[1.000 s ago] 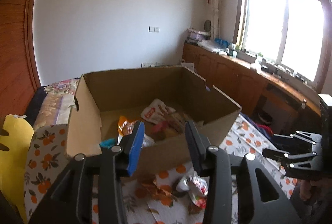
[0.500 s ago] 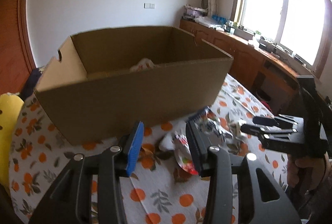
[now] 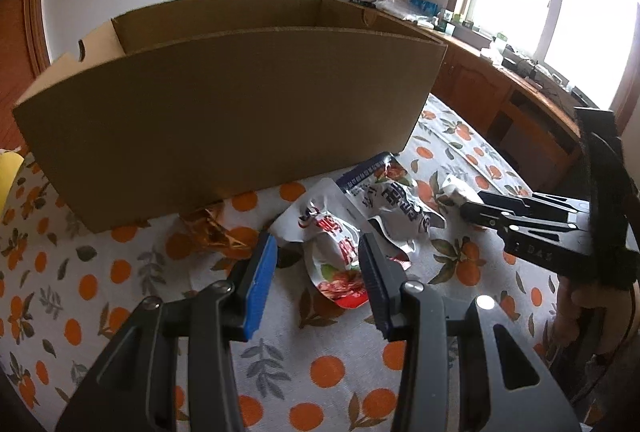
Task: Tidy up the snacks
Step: 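Lower the left gripper onto the white-red duck-neck pack while the right approaches the white wrapped pastry, then close the left gripper on the duck-neck pack while the right grasps the white pastry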
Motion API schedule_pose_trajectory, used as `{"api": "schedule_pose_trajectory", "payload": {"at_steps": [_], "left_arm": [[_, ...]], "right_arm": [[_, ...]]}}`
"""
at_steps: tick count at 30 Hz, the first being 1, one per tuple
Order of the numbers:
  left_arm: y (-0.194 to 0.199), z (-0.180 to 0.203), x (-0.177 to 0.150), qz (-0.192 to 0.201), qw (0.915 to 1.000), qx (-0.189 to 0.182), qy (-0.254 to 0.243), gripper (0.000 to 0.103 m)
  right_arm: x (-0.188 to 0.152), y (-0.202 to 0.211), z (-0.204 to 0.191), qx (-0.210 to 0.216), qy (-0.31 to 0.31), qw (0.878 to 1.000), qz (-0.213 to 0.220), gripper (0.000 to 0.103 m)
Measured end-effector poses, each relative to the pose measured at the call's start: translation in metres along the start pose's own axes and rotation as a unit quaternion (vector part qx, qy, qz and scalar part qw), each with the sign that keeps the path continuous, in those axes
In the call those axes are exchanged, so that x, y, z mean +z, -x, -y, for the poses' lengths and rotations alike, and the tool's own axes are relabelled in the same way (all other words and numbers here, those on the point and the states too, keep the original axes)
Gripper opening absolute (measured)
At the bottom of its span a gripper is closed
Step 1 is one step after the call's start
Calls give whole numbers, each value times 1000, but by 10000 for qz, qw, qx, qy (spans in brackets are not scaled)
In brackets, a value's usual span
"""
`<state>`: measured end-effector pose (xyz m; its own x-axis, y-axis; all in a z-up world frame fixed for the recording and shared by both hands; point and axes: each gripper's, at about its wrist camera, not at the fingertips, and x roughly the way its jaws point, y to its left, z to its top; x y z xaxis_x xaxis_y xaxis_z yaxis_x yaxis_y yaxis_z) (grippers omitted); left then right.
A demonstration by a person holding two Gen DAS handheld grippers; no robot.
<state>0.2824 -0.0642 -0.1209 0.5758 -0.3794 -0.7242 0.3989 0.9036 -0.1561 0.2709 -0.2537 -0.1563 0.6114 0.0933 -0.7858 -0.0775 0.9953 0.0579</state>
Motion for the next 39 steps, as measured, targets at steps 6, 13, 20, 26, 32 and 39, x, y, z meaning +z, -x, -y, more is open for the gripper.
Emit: {"api": "schedule_pose_trajectory", "payload": {"at_steps": [6, 13, 20, 26, 32, 39], "left_arm": [[-17, 7, 0, -265, 9996, 57, 55, 43], [-35, 15, 2, -520, 9982, 294, 47, 43], [-47, 22, 13, -543, 9968, 582, 75, 46], [-54, 36, 12, -457, 9951, 855, -179, 55], [-54, 33, 10, -368, 9952, 906, -43, 65], [-49, 30, 3, -342, 9954, 893, -57, 66]], "right_arm": [[-7, 3, -2, -27, 285, 9995, 155, 25], [-9, 3, -3, 31, 300, 9994, 190, 25], [-9, 4, -2, 150, 251, 9994, 208, 25], [-9, 5, 4, 334, 141, 9991, 233, 25], [-9, 5, 3, 446, 162, 9986, 240, 25], [-10, 5, 3, 522, 149, 9982, 256, 25]]}}
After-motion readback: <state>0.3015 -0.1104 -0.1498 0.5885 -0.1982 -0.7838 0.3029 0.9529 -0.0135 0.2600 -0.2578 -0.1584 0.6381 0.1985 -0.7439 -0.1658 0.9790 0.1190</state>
